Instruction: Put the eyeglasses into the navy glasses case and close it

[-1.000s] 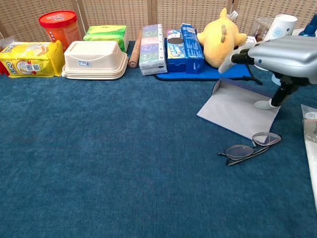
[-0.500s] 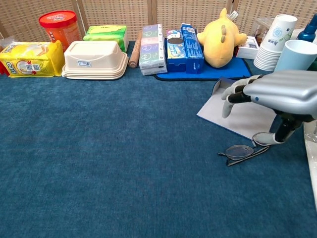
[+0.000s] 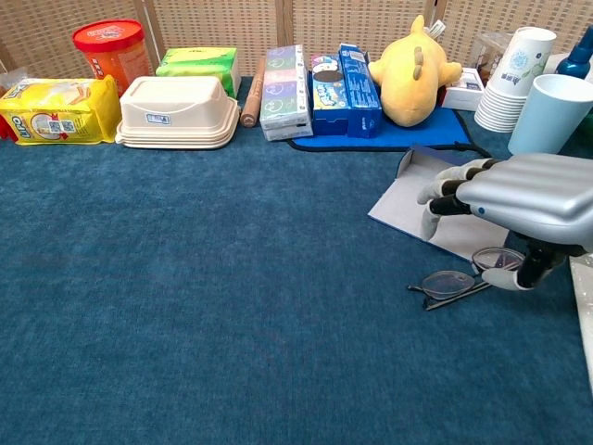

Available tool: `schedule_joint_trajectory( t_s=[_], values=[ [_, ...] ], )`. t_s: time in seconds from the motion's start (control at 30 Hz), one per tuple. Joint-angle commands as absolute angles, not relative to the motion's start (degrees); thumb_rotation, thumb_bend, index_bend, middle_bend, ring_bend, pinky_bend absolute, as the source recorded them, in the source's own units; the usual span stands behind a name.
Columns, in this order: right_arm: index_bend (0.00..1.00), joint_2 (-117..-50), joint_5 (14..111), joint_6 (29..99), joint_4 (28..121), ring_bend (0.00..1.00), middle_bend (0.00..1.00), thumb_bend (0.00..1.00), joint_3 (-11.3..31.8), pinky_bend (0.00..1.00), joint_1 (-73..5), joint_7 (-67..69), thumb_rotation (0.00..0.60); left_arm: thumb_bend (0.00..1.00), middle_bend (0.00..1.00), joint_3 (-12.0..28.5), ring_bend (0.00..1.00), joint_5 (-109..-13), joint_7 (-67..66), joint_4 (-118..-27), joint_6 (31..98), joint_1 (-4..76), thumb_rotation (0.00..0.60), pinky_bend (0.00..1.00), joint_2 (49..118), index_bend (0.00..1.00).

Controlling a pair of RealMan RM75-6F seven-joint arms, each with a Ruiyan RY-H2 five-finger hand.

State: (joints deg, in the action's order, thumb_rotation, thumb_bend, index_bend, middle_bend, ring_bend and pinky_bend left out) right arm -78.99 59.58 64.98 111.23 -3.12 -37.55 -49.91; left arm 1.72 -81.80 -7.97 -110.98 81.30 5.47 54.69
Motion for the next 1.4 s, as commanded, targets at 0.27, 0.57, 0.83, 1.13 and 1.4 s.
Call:
schedule_joint_trajectory(
  t_s=[0.27, 0.57, 0.83, 1.13, 1.4],
  values=[
    [0.31, -80.19, 61.32, 65.62, 108.63, 0.05, 0.13, 0.33, -4.30, 0.09, -35.90, -48.18, 0.600, 0.28, 0.08, 1.51, 0.05, -82.09, -8.01, -111.23, 81.66, 5.30, 0.600, 0.00, 54.54, 0.17],
    [0.33, -81.03, 61.81, 64.34, 106.11, 0.05, 0.14, 0.39, -3.97, 0.10, -35.71, -46.70, 0.600, 0.28, 0.08, 1.28, 0.05, -82.43, -7.76, -111.30, 82.69, 4.67, 0.600, 0.00, 54.37, 0.17],
    [0.35, -81.52, 61.81, 63.65, 104.60, 0.05, 0.14, 0.40, -3.73, 0.10, -35.43, -45.66, 0.600, 0.28, 0.08, 1.22, 0.05, -82.66, -7.42, -111.21, 83.08, 4.43, 0.600, 0.00, 54.29, 0.17],
    [0.37, -81.67, 61.80, 62.66, 103.40, 0.06, 0.14, 0.42, -3.38, 0.10, -35.21, -44.32, 0.600, 0.28, 0.08, 1.27, 0.05, -82.71, -7.22, -111.01, 83.61, 4.14, 0.600, 0.00, 54.49, 0.16],
    [0.40, -81.69, 61.41, 61.51, 102.92, 0.06, 0.15, 0.42, -3.03, 0.10, -35.20, -43.04, 0.600, 0.28, 0.08, 1.49, 0.05, -82.73, -7.26, -110.77, 84.15, 3.97, 0.600, 0.00, 54.71, 0.16]
  ],
)
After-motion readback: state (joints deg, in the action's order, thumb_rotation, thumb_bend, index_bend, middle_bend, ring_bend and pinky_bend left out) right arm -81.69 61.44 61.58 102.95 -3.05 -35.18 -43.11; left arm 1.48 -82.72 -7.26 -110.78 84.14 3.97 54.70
